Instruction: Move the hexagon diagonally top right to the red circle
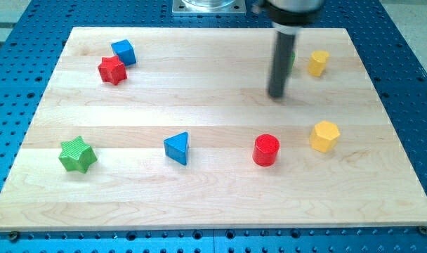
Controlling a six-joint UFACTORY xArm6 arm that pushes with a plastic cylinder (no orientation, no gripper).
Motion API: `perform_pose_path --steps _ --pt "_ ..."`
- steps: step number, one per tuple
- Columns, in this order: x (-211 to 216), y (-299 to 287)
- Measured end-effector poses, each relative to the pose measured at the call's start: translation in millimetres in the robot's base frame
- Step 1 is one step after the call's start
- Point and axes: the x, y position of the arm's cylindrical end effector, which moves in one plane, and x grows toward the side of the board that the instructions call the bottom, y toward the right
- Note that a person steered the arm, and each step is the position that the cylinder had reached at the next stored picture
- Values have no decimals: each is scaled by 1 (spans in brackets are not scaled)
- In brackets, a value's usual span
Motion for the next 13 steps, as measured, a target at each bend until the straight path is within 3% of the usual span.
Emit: perform_pose_path --steps 1,2,3,5,6,7,11,13 --pt "21 126" --pt "100 99" --pt "103 15" --pt "83 -136" --pt "81 -142" --pt "41 -87" --pt "-43 -135" --pt "-49 -167"
